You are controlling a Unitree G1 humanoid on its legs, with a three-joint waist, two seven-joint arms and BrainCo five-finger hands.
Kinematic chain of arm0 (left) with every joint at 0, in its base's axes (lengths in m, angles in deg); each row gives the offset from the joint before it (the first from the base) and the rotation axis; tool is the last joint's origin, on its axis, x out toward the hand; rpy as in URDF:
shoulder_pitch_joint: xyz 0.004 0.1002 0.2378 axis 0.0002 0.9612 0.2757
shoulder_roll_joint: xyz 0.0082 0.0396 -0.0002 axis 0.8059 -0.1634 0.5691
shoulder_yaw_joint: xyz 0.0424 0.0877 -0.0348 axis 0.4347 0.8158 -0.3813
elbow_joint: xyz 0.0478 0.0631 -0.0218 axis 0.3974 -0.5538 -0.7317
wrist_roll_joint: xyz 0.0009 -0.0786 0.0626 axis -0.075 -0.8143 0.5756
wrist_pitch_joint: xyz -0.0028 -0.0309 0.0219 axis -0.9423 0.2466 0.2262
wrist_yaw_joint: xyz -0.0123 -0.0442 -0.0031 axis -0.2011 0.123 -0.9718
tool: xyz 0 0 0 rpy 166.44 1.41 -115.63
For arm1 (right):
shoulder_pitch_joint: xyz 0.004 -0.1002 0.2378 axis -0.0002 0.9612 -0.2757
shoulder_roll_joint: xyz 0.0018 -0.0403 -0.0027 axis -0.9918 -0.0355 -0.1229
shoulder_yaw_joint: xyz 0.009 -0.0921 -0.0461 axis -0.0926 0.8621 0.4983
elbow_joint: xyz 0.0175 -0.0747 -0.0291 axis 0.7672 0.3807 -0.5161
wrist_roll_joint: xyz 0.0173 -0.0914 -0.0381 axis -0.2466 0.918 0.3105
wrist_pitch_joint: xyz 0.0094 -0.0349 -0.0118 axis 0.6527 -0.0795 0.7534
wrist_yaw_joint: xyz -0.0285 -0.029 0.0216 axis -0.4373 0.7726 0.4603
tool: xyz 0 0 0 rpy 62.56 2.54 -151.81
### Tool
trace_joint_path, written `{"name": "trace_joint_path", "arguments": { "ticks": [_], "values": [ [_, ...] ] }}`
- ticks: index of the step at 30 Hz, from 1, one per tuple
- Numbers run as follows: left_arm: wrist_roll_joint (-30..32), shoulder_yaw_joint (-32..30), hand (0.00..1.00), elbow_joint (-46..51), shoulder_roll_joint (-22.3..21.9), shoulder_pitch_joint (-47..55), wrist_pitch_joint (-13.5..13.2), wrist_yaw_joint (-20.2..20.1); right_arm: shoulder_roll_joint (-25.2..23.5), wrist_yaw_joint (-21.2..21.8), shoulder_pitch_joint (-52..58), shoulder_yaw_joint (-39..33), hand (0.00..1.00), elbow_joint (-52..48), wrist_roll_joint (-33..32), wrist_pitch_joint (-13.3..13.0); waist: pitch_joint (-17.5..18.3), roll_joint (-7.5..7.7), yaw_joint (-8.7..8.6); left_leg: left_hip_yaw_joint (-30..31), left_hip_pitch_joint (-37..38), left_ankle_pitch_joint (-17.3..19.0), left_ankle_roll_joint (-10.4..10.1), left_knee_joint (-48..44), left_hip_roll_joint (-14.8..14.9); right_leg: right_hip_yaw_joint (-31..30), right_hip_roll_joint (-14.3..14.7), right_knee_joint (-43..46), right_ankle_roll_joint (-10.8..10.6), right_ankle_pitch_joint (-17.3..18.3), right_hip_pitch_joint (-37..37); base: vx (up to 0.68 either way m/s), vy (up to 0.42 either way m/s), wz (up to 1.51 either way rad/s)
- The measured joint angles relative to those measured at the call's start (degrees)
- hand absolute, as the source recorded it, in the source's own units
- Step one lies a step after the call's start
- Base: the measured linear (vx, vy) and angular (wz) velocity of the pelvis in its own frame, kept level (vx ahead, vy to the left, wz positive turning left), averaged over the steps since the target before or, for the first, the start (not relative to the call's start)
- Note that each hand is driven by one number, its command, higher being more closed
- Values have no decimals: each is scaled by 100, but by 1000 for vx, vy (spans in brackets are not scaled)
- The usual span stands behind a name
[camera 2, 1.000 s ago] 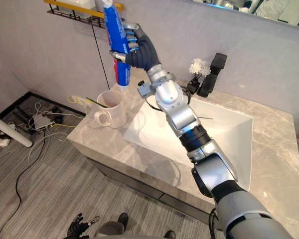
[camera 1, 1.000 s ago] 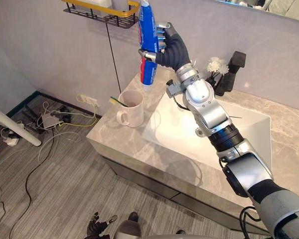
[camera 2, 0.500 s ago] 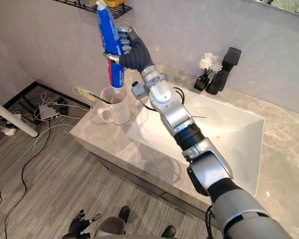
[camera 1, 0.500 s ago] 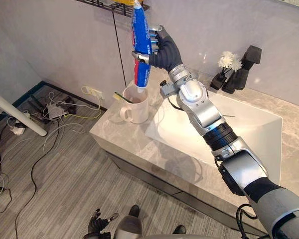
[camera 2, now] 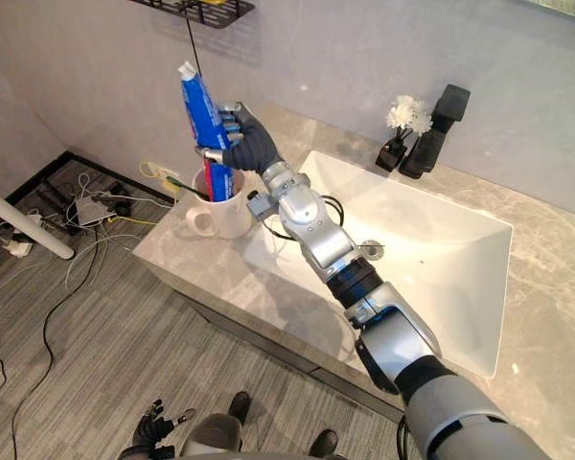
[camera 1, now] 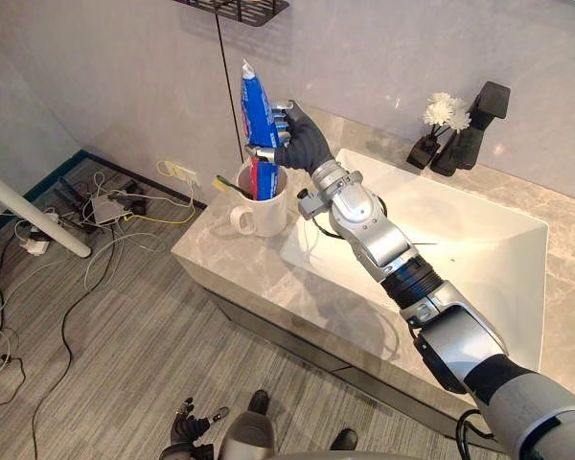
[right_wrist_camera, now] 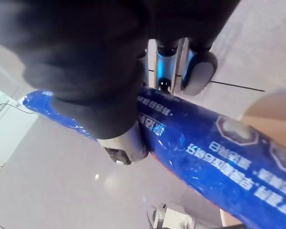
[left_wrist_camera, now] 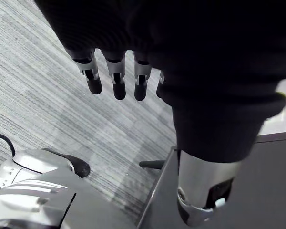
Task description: Organize washtable
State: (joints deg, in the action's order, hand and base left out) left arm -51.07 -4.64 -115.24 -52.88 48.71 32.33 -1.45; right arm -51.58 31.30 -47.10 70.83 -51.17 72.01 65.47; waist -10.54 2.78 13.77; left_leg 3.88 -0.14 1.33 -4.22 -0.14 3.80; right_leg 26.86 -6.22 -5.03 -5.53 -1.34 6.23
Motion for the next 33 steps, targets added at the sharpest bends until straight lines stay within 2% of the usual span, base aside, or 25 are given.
{"name": "trace_joint_path", "arguments": {
  "ticks": [15, 16, 33],
  "values": [
    [1, 20, 0, 0, -9, 1, -2, 4, -40, -81, 311, 5, 100, 0, 488, 0, -32, -40, 0, 3, 59, 2, 0, -10, 10, 3, -2, 46, -6, 39, 46, 0, 0, 0],
    [1, 20, 0, 0, -14, 1, -1, 4, -41, -119, 311, 5, 0, 0, 504, 0, -40, -49, -1, 3, 65, 2, 0, -10, 11, 2, -2, 61, -4, 45, 46, 0, 0, 0],
    [2, 24, 0, 4, -30, 4, -1, 13, -91, -309, 480, -141, 0, -12, 893, -11, -88, -88, -11, 7, 77, 2, 0, -10, 12, 1, -7, 99, -2, 63, 46, 0, 0, 0]
  ]
}}
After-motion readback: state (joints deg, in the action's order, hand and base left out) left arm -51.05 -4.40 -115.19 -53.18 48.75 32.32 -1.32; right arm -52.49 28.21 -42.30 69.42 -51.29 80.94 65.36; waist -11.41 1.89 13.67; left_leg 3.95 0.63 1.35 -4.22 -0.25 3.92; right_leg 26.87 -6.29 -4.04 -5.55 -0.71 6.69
